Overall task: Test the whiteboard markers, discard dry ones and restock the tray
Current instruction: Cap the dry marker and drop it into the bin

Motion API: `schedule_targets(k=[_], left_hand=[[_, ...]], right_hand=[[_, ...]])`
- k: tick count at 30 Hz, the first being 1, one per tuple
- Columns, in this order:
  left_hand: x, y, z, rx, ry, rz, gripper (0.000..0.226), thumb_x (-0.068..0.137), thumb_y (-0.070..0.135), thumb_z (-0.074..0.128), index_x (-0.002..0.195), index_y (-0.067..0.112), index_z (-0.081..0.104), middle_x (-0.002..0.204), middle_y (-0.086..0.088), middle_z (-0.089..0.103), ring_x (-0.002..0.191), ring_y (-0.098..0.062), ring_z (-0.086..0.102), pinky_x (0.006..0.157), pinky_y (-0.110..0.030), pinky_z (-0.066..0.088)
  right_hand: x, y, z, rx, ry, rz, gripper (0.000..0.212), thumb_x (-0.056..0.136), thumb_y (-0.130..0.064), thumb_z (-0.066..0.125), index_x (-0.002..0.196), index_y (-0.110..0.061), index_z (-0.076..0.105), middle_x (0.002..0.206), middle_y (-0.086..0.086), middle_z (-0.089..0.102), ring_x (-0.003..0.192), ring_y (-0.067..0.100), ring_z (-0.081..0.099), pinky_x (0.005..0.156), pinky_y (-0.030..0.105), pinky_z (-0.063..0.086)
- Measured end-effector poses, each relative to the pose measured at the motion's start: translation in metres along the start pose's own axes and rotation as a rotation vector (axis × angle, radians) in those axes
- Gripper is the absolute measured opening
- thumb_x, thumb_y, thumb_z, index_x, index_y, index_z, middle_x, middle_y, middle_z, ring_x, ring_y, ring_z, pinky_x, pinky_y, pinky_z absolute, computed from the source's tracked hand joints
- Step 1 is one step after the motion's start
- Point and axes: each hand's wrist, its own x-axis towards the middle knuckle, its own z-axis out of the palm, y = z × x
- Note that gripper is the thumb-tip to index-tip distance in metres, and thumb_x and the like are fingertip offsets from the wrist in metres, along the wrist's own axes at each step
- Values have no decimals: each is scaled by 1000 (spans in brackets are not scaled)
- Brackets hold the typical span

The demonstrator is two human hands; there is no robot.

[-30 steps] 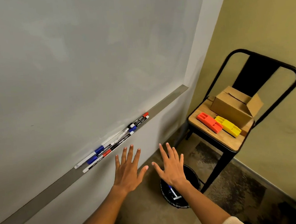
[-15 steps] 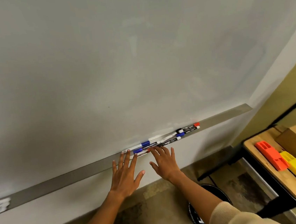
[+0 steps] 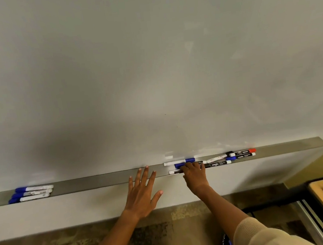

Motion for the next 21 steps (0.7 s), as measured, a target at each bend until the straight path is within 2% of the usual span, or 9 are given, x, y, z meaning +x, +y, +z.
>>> schedule_targets(k=[3, 6, 10, 13, 15, 18, 21], left_hand=[[-1, -5, -5, -24, 7, 32, 78, 87, 77, 4, 152, 36, -8, 161, 1, -20, 147, -19, -23, 118, -52, -6], [-3, -10, -14, -43, 8, 51, 81, 85, 77, -2, 153, 33, -3, 161, 0, -17, 148, -24, -16, 117, -50, -6], [-5, -18, -26, -70, -16, 74, 86, 79, 77, -9, 153, 32, -8, 158, 2, -26, 146, -22, -24, 116, -43, -14], [-6, -22, -35, -111, -40, 87, 90, 77, 77, -9, 154, 31, -4, 158, 4, -26, 146, -20, -24, 119, -44, -10], [-5, -24, -43, -139, -62, 98, 89, 78, 75, -5, 154, 30, -2, 159, 5, -25, 147, -18, -23, 122, -43, -6], [1, -22, -52, -225, -87, 106, 91, 77, 76, -1, 155, 29, 1, 162, 5, -17, 150, -16, -13, 119, -35, -3], [12, -13, -61, -350, -84, 106, 104, 69, 88, -4, 155, 29, 7, 164, 3, -2, 151, -18, 1, 119, -34, 9]], right_hand=[[5, -4, -2, -37, 1, 31, 49, 93, -12, 62, 138, -26, 48, 145, 1, 42, 137, 30, 36, 118, 53, 19], [11, -9, -8, -99, -6, 54, 51, 87, -4, 63, 133, -21, 51, 142, 3, 43, 134, 30, 38, 115, 51, 24], [14, -13, -14, -117, -29, 87, 47, 89, -7, 61, 133, -21, 49, 142, 2, 41, 134, 27, 36, 114, 49, 26], [13, -14, -13, -77, -3, 91, 43, 92, -8, 58, 131, -23, 49, 139, -1, 46, 133, 26, 38, 112, 48, 26], [13, -19, -15, 14, 75, 84, 35, 94, -8, 54, 125, -25, 53, 131, -3, 54, 129, 25, 42, 107, 44, 29], [13, -35, -29, 289, 222, 73, 19, 96, -17, 57, 113, -23, 62, 115, -2, 64, 114, 26, 50, 94, 41, 33], [5, -52, -54, 705, 364, 55, 26, 92, -18, 69, 118, -20, 66, 108, -3, 68, 100, 24, 57, 87, 37, 46]])
